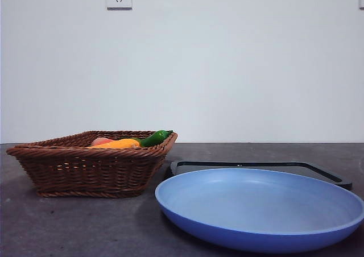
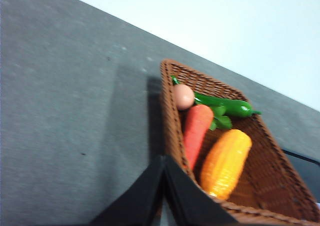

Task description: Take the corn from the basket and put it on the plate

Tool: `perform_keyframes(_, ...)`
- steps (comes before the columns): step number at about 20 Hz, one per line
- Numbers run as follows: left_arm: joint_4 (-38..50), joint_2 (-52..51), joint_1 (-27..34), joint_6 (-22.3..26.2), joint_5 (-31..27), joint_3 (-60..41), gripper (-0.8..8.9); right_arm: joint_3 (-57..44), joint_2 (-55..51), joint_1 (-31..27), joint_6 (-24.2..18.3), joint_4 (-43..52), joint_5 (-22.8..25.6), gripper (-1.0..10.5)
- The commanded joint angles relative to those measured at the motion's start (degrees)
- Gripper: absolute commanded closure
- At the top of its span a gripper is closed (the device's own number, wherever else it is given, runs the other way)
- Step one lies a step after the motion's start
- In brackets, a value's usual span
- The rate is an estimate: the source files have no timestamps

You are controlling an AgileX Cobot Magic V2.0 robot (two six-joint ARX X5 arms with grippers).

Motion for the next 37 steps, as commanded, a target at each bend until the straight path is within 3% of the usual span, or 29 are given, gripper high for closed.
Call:
perform_keyframes(1, 0.24, -0.04, 0.09, -2.27, 2.34, 1.62, 8.10, 0.42, -0.04, 0.13, 9.33, 1.60, -0.33, 9.4)
perform_keyframes(5, -1.29, 0.28, 0.09, -2.73, 3.67, 5.70, 8.09, 3.04, 0.00, 0.13, 11.76, 0.22, -0.35, 9.4)
perform_keyframes(14, -10.62, 7.85, 0.09, 1.22, 8.87, 18.51, 8.09, 14.75, 3.34, 0.13, 9.27, -8.09, -1.05, 9.4)
perform_keyframes(23, -21.57, 19.74, 0.09, 11.65, 18.40, 30.80, 8.09, 30.60, 16.90, 0.33, -3.56, -26.49, -9.03, 9.4)
perform_keyframes(29, -29.33, 25.00, 0.09, 18.12, 21.44, 36.04, 8.09, 39.98, 25.81, 2.27, -14.25, -41.11, -9.31, 9.4)
perform_keyframes(34, -33.42, 27.26, 0.07, 20.33, 23.10, 37.86, 8.10, 45.16, 31.54, 4.37, -18.64, -49.66, -9.07, 9.4)
perform_keyframes(37, -34.16, 27.82, -0.02, 20.35, 23.10, 38.10, 8.10, 46.07, 33.90, 5.90, -18.88, -51.19, -8.48, 9.4)
